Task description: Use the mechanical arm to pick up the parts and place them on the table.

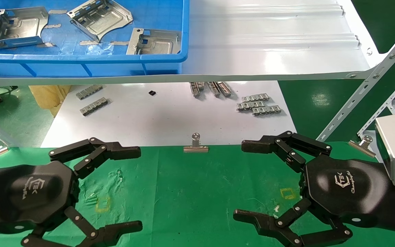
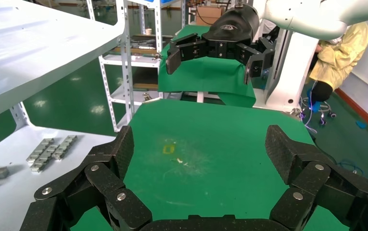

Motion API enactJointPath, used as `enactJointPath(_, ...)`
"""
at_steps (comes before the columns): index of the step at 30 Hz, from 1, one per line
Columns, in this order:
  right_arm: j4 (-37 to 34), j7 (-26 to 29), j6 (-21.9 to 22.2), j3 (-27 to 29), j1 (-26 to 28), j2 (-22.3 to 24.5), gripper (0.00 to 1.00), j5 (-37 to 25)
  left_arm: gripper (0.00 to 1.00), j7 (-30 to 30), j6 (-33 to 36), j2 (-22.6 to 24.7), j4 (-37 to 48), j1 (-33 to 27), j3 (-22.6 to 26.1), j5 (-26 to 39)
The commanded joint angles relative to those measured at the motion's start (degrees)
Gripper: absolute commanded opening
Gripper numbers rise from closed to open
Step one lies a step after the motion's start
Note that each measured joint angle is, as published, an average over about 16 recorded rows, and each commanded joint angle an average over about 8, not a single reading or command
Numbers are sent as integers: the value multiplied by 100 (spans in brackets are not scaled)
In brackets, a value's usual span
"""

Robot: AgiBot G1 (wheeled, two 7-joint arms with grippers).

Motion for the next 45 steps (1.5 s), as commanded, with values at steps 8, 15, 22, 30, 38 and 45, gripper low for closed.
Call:
enactJointPath(8, 0, 0, 0, 0, 0, 0, 100, 0, 100, 0, 0, 0, 0, 0, 0, 0)
enactJointPath(15, 0, 0, 0, 0, 0, 0, 100, 0, 100, 0, 0, 0, 0, 0, 0, 0)
enactJointPath(22, 0, 0, 0, 0, 0, 0, 100, 0, 100, 0, 0, 0, 0, 0, 0, 0)
enactJointPath(30, 0, 0, 0, 0, 0, 0, 100, 0, 100, 0, 0, 0, 0, 0, 0, 0)
enactJointPath(38, 0, 0, 0, 0, 0, 0, 66, 0, 100, 0, 0, 0, 0, 0, 0, 0)
enactJointPath(45, 0, 0, 0, 0, 0, 0, 0, 0, 100, 0, 0, 0, 0, 0, 0, 0)
